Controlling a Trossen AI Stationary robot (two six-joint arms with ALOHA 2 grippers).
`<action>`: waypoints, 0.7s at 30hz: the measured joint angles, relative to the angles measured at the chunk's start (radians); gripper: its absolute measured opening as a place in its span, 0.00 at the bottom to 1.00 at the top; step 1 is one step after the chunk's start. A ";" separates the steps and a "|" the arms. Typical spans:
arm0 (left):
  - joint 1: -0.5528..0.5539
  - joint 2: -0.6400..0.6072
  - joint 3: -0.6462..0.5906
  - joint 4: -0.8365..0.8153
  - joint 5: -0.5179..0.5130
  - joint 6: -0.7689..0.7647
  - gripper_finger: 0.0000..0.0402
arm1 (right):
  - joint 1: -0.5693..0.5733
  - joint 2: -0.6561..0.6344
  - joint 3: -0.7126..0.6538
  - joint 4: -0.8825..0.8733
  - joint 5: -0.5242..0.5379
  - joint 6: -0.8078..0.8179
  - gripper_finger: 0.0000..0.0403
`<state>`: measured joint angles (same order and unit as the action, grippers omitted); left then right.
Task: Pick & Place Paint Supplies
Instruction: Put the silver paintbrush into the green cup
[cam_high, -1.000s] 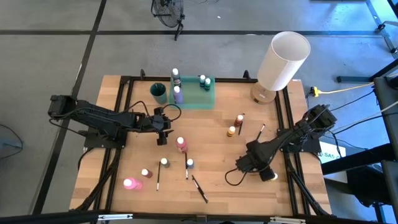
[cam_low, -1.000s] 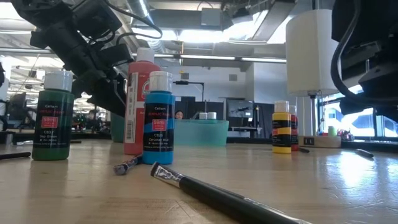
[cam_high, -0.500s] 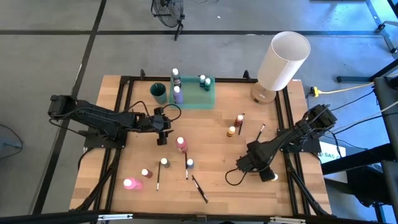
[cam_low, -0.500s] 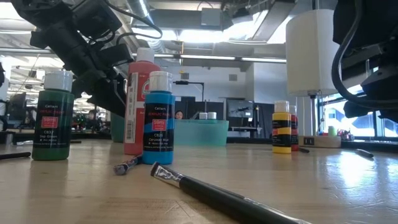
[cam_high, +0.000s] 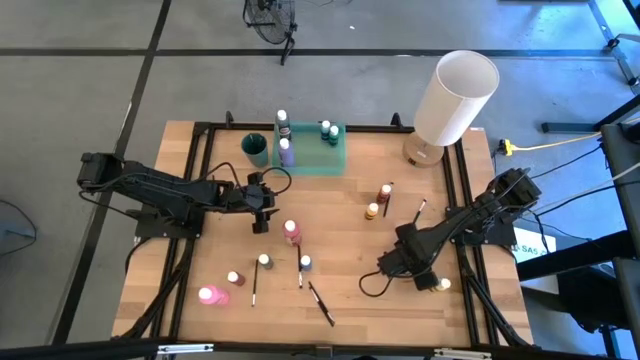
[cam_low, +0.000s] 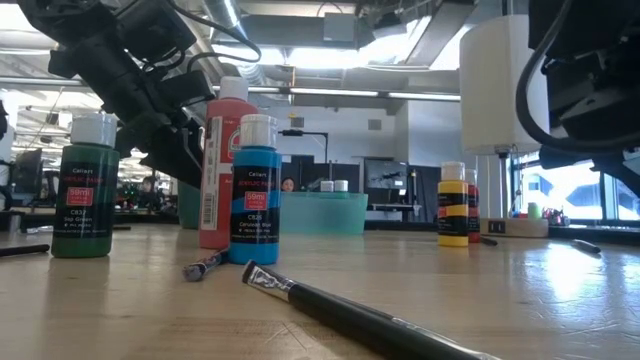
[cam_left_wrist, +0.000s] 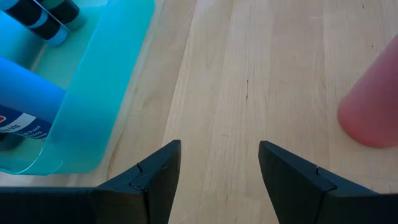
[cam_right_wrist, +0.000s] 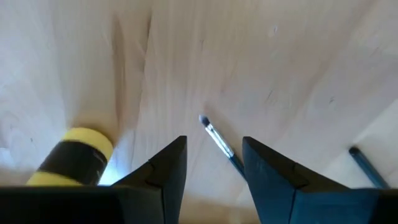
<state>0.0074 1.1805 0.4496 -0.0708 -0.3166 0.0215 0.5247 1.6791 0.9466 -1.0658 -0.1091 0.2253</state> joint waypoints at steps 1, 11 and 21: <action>0.000 0.000 0.000 0.000 0.000 0.000 0.53 | 0.000 0.000 0.000 -0.005 -0.001 0.002 0.39; 0.000 0.000 0.000 0.000 0.000 0.000 0.53 | -0.001 0.000 0.002 -0.077 0.100 -0.054 0.39; 0.000 0.000 0.000 0.000 0.000 0.000 0.53 | -0.005 -0.001 -0.025 -0.064 0.049 -0.086 0.39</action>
<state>0.0074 1.1805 0.4496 -0.0708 -0.3168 0.0216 0.5201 1.6780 0.9214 -1.1300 -0.0604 0.1389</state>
